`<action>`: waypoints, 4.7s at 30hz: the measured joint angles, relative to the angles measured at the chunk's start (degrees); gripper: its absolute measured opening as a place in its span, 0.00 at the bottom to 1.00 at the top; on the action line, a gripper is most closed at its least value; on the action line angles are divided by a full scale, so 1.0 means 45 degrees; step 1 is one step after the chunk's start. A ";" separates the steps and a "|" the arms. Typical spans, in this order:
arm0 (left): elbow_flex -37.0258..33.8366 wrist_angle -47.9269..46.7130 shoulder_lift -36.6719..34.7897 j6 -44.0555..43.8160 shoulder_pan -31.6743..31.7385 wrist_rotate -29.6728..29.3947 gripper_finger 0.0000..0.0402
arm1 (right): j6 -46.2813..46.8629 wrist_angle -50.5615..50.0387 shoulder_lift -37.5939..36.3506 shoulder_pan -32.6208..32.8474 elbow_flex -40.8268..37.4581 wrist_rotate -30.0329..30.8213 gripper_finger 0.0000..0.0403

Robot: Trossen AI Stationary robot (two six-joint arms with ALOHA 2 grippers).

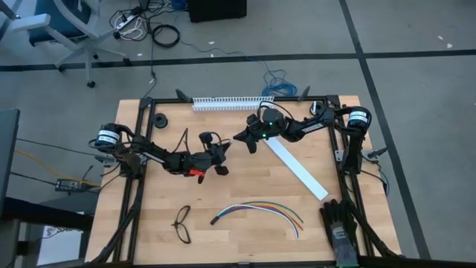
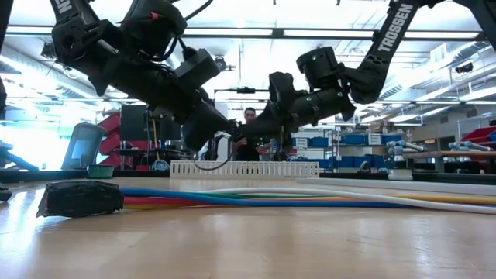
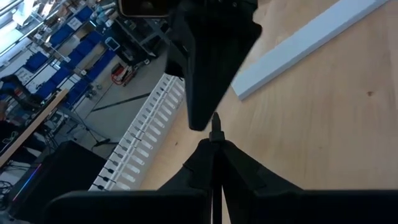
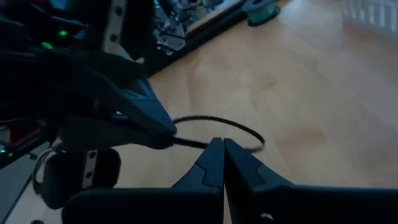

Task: Ziptie cables
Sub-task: Wrap the zip tie around the cable wires

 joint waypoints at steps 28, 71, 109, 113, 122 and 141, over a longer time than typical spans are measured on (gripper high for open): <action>-0.0010 -0.0571 0.0000 -0.0488 0.0015 -0.0053 0.03 | -0.2982 0.0445 0.0000 0.0517 0.0010 -0.0873 0.18; -0.0019 -0.0259 -0.0010 -0.0627 -0.0547 -0.0448 0.07 | -0.4773 0.0407 -0.0015 0.1078 0.0024 0.0577 0.00; 0.0046 0.1663 -0.1235 0.1655 -0.2562 -0.5380 0.27 | -0.2441 -0.1758 -0.0005 0.0454 0.0013 -0.0289 0.00; -0.0129 0.1586 -0.2459 0.1578 -0.3354 -0.6432 0.27 | -0.2690 -0.2169 0.0000 0.0568 0.0015 -0.0559 0.00; -0.0548 0.1349 -0.4752 0.0622 -0.5560 -0.8745 0.27 | -0.2877 -0.2149 0.0000 0.1837 0.0015 -0.1345 0.00; -0.0549 -0.3865 -0.6329 -0.6954 -0.8553 -0.3065 0.24 | -0.3564 0.0312 0.0000 0.3281 0.0015 -0.0777 0.00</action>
